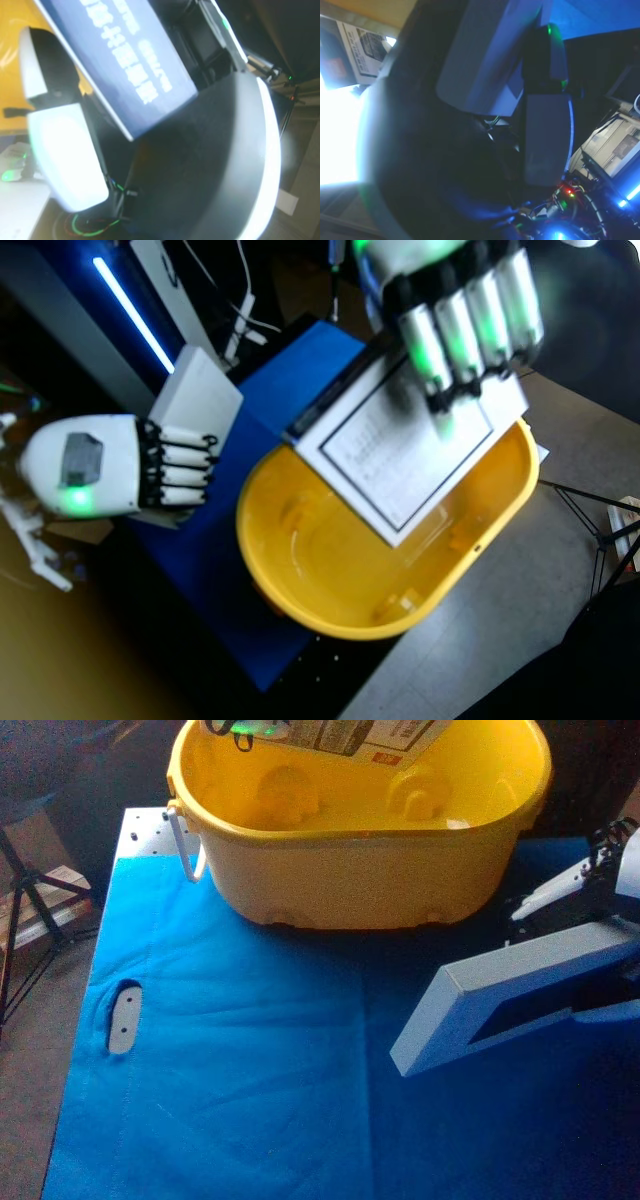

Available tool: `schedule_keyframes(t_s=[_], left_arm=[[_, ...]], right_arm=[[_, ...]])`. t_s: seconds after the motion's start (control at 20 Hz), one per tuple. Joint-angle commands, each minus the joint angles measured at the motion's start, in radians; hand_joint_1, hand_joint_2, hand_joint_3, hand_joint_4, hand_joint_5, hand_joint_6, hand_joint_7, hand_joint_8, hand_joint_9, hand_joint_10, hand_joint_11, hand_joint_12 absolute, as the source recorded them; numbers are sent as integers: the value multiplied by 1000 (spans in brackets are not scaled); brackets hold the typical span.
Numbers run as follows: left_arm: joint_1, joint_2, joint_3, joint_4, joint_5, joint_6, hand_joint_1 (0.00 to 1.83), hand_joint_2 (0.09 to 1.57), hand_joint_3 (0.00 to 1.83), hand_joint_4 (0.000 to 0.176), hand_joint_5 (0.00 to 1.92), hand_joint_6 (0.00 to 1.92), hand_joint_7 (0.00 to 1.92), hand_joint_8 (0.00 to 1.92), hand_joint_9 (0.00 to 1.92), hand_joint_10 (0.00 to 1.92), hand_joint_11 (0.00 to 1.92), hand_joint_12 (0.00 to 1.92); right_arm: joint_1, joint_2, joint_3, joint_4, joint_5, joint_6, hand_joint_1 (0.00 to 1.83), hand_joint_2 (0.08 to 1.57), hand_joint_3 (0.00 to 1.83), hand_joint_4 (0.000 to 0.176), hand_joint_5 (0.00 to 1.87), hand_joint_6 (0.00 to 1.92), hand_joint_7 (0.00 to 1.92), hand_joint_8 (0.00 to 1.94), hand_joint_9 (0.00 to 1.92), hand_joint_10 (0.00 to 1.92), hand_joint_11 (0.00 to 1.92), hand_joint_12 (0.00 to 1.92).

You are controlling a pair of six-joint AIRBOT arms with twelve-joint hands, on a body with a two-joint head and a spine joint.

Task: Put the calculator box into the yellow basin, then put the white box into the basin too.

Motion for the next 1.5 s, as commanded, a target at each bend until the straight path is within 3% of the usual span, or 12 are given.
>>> schedule_keyframes(t_s=[0.0, 0.05, 0.2, 0.45, 0.6, 0.75, 0.95, 1.1, 1.2, 1.25, 1.3, 1.45], left_arm=[[-6, 7, 0, 34, -100, 0, 1105, 1023, 0, 0, 730, 715, 764, 492, 711, 806, 611, 1359], [-4, 7, -1, 36, -101, -1, 989, 959, 0, 0, 739, 333, 692, 182, 553, 605, 470, 1321], [1, 11, -6, 44, -103, -2, 814, 951, 0, 0, 451, 1, 254, 0, 238, 187, 25, 1441], [-1, 14, -14, 53, -112, -6, 696, 949, 0, 96, 218, 0, 75, 0, 101, 0, 0, 1107], [0, 27, -22, 62, -122, -6, 683, 943, 0, 73, 166, 0, 36, 0, 63, 0, 0, 1013], [-2, 45, -26, 58, -123, -7, 660, 922, 0, 110, 162, 4, 30, 4, 51, 0, 0, 1058], [-20, 70, -30, 53, -124, -7, 680, 902, 0, 107, 94, 2, 0, 0, 0, 0, 0, 928], [-36, 101, -50, 67, -126, -7, 763, 895, 0, 110, 182, 21, 71, 13, 103, 27, 0, 1176], [-58, 132, -60, 65, -118, -6, 793, 981, 17, 61, 186, 11, 7, 0, 47, 25, 0, 1140], [-68, 147, -61, 61, -113, -5, 806, 991, 10, 48, 184, 5, 0, 0, 17, 14, 0, 1010], [-80, 174, -55, 32, -99, 7, 755, 976, 1, 50, 191, 3, 8, 2, 48, 16, 0, 1036], [-83, 213, -56, 1, -94, 20, 736, 961, 0, 43, 213, 9, 51, 7, 90, 17, 0, 1141]], right_arm=[[16, 8, 4, 51, 93, 5, 1372, 1175, 0, 0, 791, 1093, 813, 1265, 878, 1459, 933, 1728], [16, 8, 4, 51, 93, 5, 1371, 1179, 0, 0, 777, 1106, 813, 1274, 872, 1476, 965, 1749], [17, 10, 3, 51, 93, 5, 1374, 1166, 0, 0, 774, 1165, 864, 1153, 904, 1411, 937, 1692], [20, 11, 3, 51, 93, 5, 1368, 1180, 3, 0, 760, 1170, 823, 1241, 863, 1458, 853, 1721], [22, 11, 3, 51, 93, 5, 1375, 1160, 0, 0, 807, 1158, 873, 1149, 888, 1399, 870, 1695], [25, 11, 1, 51, 93, 5, 1457, 1229, 4, 0, 653, 1319, 700, 1330, 721, 1509, 624, 1832], [27, 12, -1, 51, 94, 5, 1370, 1183, 0, 0, 765, 1200, 835, 1223, 859, 1466, 918, 1736], [49, 27, -6, 51, 97, 5, 1362, 1208, 4, 0, 699, 1214, 785, 1362, 816, 1544, 974, 1795], [88, 52, -26, 28, 97, 5, 1174, 811, 1076, 0, 734, 1711, 830, 1879, 1189, 1905, 1339, 1918], [113, 64, -37, 14, 97, 6, 1344, 913, 740, 0, 684, 1516, 718, 1640, 771, 1768, 994, 1921], [195, 79, -53, -51, 97, 32, 1337, 1223, 109, 0, 649, 1236, 648, 1610, 702, 1736, 1050, 1921], [283, 78, -55, -132, 96, 75, 1338, 1257, 34, 0, 651, 1227, 650, 1604, 703, 1730, 1051, 1921]])
